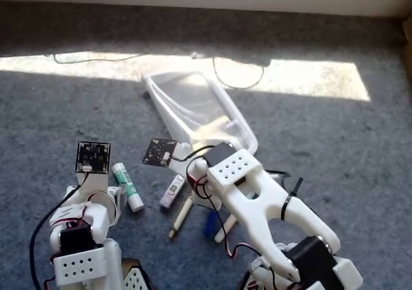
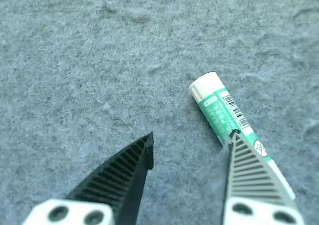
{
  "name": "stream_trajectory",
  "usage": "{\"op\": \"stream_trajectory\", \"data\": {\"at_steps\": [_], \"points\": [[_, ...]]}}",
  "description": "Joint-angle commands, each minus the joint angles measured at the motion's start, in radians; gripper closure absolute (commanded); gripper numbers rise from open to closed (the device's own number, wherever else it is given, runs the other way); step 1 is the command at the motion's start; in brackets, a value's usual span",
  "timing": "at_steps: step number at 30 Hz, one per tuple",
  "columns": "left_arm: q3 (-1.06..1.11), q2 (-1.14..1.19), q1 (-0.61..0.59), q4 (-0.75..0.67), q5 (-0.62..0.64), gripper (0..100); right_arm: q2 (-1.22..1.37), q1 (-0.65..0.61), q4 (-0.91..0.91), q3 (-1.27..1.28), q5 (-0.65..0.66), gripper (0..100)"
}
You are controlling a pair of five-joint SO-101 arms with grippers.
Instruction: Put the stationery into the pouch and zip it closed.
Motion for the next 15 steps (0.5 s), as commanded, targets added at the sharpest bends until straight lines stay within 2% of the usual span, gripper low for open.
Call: {"op": "stream_trajectory", "data": {"at_steps": [1, 9, 15], "points": [[-0.005, 0.001, -0.01, -0.014, 0.006, 77, -0.056, 0.015, 0.01, 0.036, 0.011, 75.4], [-0.005, 0.001, -0.01, -0.014, 0.006, 77, -0.076, 0.012, 0.058, 0.042, 0.011, 75.4], [-0.005, 0.001, -0.01, -0.014, 0.006, 77, -0.209, -0.005, 0.105, 0.048, 0.006, 75.4]]}}
